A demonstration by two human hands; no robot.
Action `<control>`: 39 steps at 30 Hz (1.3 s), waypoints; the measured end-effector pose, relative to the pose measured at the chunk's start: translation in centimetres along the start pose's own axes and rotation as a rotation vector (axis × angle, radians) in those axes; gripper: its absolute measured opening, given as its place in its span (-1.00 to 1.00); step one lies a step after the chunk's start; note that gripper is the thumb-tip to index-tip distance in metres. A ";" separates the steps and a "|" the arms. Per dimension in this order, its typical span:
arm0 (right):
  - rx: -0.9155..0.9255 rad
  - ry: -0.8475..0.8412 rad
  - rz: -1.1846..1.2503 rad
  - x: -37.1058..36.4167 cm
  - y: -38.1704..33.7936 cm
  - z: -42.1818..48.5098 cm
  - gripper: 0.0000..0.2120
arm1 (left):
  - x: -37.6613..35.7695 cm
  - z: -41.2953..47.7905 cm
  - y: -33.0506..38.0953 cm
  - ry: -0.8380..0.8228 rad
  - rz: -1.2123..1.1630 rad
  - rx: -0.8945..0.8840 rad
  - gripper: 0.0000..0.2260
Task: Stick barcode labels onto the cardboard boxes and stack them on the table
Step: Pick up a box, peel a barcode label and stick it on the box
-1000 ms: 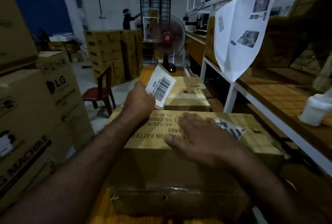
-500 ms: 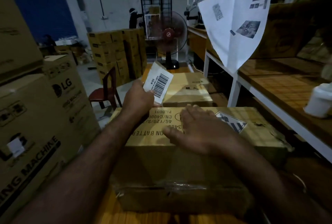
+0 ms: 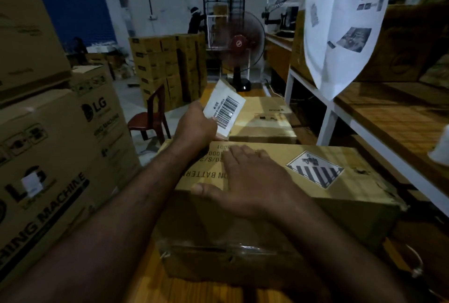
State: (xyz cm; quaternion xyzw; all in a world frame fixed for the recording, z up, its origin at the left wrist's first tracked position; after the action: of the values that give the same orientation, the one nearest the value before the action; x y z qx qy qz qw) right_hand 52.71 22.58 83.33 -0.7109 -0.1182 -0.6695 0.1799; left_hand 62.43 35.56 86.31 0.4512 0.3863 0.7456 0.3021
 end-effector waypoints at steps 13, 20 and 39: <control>-0.013 -0.037 -0.032 0.7 -0.3 -2.1 0.12 | -0.1 0.4 0.1 0.006 0.064 -0.028 -0.82; -0.060 0.066 0.014 0.9 0.5 0.2 0.01 | 0.3 0.6 0.0 0.033 0.108 -0.054 -0.80; 0.016 0.037 0.082 1.7 1.8 1.4 -0.80 | -0.3 0.9 -0.1 -0.025 0.172 -0.052 -0.74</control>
State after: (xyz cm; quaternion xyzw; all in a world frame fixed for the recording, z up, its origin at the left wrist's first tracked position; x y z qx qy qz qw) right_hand 54.86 21.42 84.74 -0.7012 -0.0907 -0.6737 0.2150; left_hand 63.39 35.65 86.37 0.4841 0.3230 0.7727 0.2534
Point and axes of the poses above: each hand's wrist, its own z-axis towards the middle knuckle, its own x-axis out of the back of the hand, y = z × x, the point moved 10 cm from there along z, towards the middle knuckle, and after that the axes turned 5 degrees about -x, right-handed, at the moved point
